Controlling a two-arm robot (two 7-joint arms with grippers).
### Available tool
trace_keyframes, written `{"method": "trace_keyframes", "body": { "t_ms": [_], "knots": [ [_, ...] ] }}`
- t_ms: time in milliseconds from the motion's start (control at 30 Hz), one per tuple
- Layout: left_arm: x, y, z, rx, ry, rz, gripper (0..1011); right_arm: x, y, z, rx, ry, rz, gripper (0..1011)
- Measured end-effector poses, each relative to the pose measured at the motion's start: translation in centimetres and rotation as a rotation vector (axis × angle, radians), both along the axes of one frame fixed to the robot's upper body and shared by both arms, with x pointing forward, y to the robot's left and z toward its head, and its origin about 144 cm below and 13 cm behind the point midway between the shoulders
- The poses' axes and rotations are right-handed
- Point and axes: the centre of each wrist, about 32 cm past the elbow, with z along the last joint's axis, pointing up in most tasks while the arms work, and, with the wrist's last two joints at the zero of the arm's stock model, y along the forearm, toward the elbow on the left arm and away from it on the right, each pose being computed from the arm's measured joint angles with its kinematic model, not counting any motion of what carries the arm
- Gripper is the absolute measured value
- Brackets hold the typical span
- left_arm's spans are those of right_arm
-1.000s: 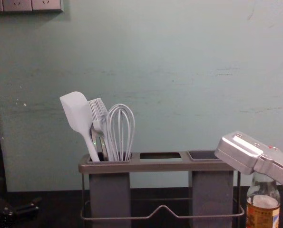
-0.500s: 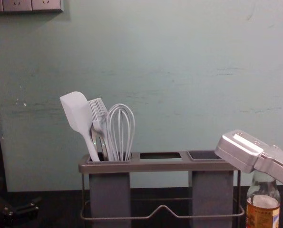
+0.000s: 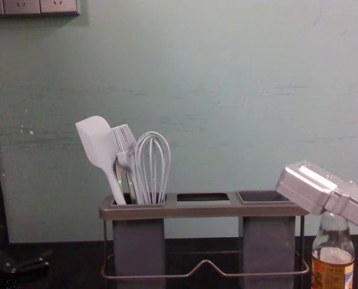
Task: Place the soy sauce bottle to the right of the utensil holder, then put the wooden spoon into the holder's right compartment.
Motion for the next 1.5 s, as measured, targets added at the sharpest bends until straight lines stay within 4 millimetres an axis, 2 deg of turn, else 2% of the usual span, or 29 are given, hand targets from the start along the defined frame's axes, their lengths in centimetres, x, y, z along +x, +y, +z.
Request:
{"method": "trace_keyframes", "body": {
  "t_ms": [333, 567, 1067, 1500],
  "knots": [
    [0.0, 0.0, 0.0, 0.0, 0.0, 0.0, 1005, -0.4, -0.4, 1.2, 0.048, -0.013, 0.015, 137],
    [0.0, 0.0, 0.0, 0.0, 0.0, 0.0, 1005, -1.9, -1.0, 2.4, 0.094, -0.04, 0.04, 136],
    [0.0, 0.0, 0.0, 0.0, 0.0, 0.0, 1005, -8.3, -2.8, 3.4, 0.222, -0.117, 0.034, 137],
    [0.0, 0.0, 0.0, 0.0, 0.0, 0.0, 1005, -7.2, -5.1, 3.5, 0.359, -0.216, -0.056, 137]
  ]
}}
